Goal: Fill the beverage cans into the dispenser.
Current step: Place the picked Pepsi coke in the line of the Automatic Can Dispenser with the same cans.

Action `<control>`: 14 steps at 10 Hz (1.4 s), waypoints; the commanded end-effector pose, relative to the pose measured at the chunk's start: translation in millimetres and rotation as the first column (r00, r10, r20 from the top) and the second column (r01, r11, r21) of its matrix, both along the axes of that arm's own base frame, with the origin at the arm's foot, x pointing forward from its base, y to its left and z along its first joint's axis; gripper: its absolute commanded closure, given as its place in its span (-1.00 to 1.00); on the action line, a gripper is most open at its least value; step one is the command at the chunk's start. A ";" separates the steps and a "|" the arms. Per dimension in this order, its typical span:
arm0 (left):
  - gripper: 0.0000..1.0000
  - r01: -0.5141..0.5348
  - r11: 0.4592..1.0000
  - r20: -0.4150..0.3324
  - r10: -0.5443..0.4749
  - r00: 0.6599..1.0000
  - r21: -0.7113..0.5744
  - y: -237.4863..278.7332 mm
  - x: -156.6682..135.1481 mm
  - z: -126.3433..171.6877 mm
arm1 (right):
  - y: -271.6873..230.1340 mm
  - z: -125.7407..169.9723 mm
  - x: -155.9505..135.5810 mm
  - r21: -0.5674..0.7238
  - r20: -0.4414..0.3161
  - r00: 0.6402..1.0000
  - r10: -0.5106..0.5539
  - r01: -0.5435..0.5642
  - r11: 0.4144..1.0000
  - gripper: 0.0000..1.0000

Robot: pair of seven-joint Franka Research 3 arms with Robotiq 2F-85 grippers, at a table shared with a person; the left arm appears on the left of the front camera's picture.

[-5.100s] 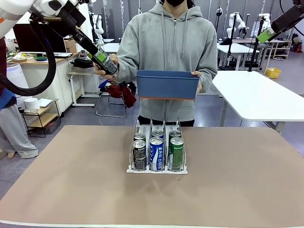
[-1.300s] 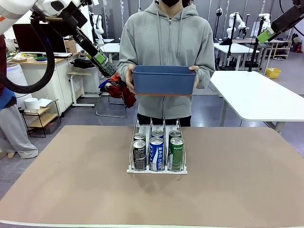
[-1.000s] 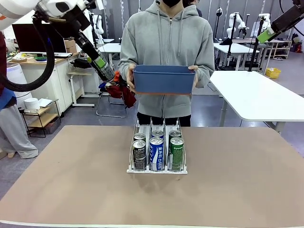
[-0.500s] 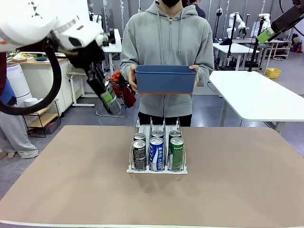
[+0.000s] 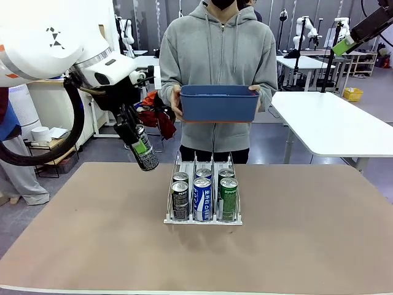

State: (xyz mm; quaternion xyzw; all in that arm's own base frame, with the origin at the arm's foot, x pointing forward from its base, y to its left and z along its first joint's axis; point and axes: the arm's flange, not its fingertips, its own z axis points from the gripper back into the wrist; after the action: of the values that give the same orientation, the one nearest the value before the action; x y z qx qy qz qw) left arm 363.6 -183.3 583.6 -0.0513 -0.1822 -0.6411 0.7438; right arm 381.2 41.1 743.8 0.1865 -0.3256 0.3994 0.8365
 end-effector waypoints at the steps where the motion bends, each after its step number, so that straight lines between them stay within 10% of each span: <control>1: 0.99 0.002 1.000 0.012 -0.002 1.000 0.000 -0.6 -3.0 4.6 | 1.2 -1.0 0.1 -0.002 -0.002 1.000 0.001 -0.001 1.000 -1.00; 2: 0.99 0.002 1.000 0.012 -0.002 1.000 0.000 -0.6 -3.0 4.6 | 1.2 -1.0 0.1 -0.002 -0.002 1.000 0.001 -0.001 1.000 -1.00; 3: -0.15 0.001 1.000 0.002 -0.001 1.000 0.000 -0.5 -0.7 0.7 | 1.2 -1.0 0.1 -0.002 -0.002 1.000 0.001 -0.001 1.000 -1.00; 6: -0.15 -0.186 0.982 0.039 0.188 0.981 -0.036 -33.6 2.8 -16.0 | 1.2 -1.0 0.1 -0.002 -0.002 1.000 0.001 -0.001 1.000 -1.00; 14: -0.15 -0.088 0.995 0.047 0.090 0.995 -0.051 -74.3 -34.5 -96.3 | 1.2 -1.0 0.1 -0.002 -0.002 1.000 0.001 -0.001 1.000 -1.00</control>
State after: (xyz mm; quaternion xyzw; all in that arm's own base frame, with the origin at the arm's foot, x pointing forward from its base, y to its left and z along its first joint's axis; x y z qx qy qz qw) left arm 318.2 -260.5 490.2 -0.0431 -0.2024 -0.5994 0.7732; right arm 381.2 41.1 743.9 0.1865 -0.3256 0.3994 0.8365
